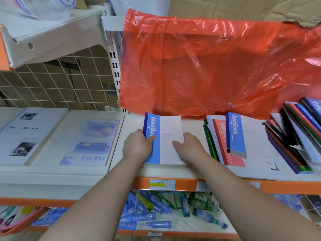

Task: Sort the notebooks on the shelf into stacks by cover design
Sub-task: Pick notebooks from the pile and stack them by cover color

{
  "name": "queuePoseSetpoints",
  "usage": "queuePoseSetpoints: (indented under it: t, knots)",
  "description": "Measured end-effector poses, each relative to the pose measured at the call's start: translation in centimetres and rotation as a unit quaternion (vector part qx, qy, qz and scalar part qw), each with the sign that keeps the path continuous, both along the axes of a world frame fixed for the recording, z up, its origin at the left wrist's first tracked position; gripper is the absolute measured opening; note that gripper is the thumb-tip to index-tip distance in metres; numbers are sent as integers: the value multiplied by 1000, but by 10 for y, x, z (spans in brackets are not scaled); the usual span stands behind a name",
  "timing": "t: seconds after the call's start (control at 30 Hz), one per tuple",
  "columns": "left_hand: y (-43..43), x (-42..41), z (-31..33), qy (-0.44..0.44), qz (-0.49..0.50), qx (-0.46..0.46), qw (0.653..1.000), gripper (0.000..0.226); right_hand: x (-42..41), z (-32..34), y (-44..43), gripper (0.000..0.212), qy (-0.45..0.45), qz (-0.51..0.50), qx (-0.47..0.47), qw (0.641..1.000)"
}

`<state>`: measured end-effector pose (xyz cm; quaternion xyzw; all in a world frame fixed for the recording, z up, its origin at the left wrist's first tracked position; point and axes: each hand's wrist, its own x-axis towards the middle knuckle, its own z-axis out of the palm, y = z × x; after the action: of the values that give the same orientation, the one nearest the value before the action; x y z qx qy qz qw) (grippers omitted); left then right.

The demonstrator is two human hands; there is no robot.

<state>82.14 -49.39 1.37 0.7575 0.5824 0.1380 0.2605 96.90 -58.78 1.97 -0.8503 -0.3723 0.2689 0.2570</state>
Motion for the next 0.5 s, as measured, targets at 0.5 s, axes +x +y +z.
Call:
queuePoseSetpoints:
  t: [0.5]
  knots:
    - [10, 3, -15, 32, -15, 22, 999, 40, 1, -13, 8, 45, -51, -11, -26, 998]
